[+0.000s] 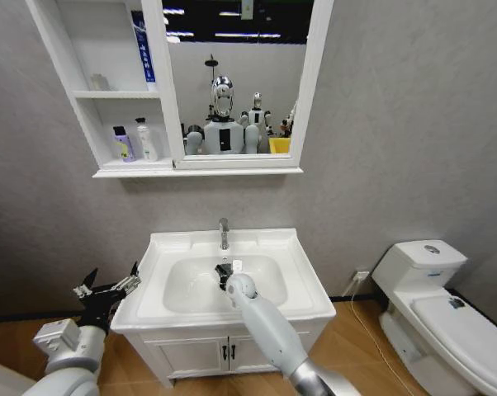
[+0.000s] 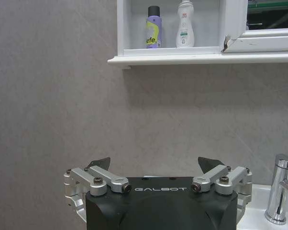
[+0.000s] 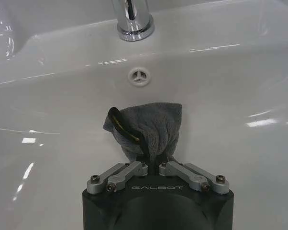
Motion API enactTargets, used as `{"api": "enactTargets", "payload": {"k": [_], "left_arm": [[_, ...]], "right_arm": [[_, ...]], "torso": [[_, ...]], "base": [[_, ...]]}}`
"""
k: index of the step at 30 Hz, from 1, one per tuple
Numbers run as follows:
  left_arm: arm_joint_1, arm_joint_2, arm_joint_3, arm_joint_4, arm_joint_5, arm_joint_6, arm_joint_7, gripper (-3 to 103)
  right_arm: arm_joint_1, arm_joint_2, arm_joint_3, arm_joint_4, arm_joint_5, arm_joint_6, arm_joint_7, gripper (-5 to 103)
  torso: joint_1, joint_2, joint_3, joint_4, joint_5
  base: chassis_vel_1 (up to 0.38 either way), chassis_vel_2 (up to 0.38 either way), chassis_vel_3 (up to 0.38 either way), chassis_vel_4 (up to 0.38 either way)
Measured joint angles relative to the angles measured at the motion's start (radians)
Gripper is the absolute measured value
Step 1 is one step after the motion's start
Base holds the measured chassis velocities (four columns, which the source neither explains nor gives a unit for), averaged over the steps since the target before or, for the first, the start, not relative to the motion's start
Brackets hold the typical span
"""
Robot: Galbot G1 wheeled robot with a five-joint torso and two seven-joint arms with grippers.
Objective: Move facial cleanser and shampoo from washbasin to cabinet, then wipe washbasin with towel.
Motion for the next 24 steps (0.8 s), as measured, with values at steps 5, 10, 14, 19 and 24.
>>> {"api": "enactTargets", "payload": {"k": [5,10,14,19,24], "left_arm": [[0.000,0.000,0.000,0.000,0.000,0.000,0.000,100],[0.000,0.000,0.000,0.000,0.000,0.000,0.000,100],[0.000,0.000,0.000,0.000,0.000,0.000,0.000,100],[0.000,0.000,0.000,0.000,0.000,0.000,0.000,100],[0.000,0.000,0.000,0.000,0.000,0.000,0.000,100]], "right_arm": [[0.013,0.000,-0.006,-0.037,0.003,0.007,-0.002,5],[0.020,0.001,-0.012,-0.082,-0.007,0.022,-0.027,5],[0.022,0.001,-0.012,-0.101,-0.015,0.029,-0.052,5],[0.023,0.001,-0.020,-0.107,-0.023,0.047,-0.091,5],[0.029,0.001,-0.031,-0.114,-0.009,0.051,-0.113,5]], "torso": [[0.000,0.000,0.000,0.0001,0.0000],[0.000,0.000,0.000,0.0001,0.0001],[0.000,0.000,0.000,0.0000,0.0000],[0.000,0.000,0.000,0.0000,0.0000],[0.000,0.000,0.000,0.0001,0.0000]], "base": [[0.000,0.000,0.000,0.000],[0.000,0.000,0.000,0.000],[0.000,0.000,0.000,0.000],[0.000,0.000,0.000,0.000],[0.000,0.000,0.000,0.000]]}}
